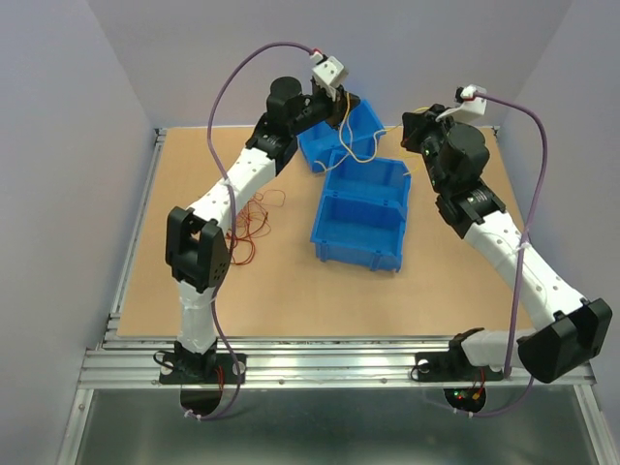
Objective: Untangle the cables
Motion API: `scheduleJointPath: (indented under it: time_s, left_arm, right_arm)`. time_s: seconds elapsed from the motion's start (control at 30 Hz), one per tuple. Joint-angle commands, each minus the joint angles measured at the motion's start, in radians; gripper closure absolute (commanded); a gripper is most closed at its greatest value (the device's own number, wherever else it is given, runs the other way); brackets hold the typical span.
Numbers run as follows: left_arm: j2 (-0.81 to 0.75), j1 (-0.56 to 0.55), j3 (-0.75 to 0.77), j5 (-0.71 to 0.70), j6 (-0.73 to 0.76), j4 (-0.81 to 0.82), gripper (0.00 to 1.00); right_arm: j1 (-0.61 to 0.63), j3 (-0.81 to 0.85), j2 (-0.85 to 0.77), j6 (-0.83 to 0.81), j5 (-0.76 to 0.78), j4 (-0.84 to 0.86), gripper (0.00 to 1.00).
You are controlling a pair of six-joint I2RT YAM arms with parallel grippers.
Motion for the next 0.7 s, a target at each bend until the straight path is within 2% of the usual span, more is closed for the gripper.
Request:
scheduleJointPath:
  time_s: [0.0, 0.13, 0.33, 0.47, 0.67]
  left_arm:
    - [0.054, -0.006, 0.132, 0.072, -0.063, 0.065, 1.00]
    - [0.150, -0.014, 0.207, 0.104, -0.067, 0.074, 1.00]
    - [0.279, -0.018, 0.232, 0.116, -0.057, 0.133, 1.00]
    - [0.333, -0.018, 0.251, 0.138, -0.067, 0.140, 1.00]
    - [0.367, -0.018, 0.257, 0.201, -0.132, 0.159, 1.00]
  right_arm:
    - [-0.011, 0.007, 0.019, -0.006, -0.038, 0.058, 0.99]
    - [-0.042, -0.018, 0.036, -0.006, -0.050, 0.088, 0.99]
    - [-0.083, -0.093, 0.083, -0.012, -0.072, 0.159, 0.99]
    - [-0.140, -0.160, 0.139, 0.013, -0.121, 0.225, 0.99]
    - [-0.157, -0.212, 0.189, 0.031, -0.142, 0.283, 0.99]
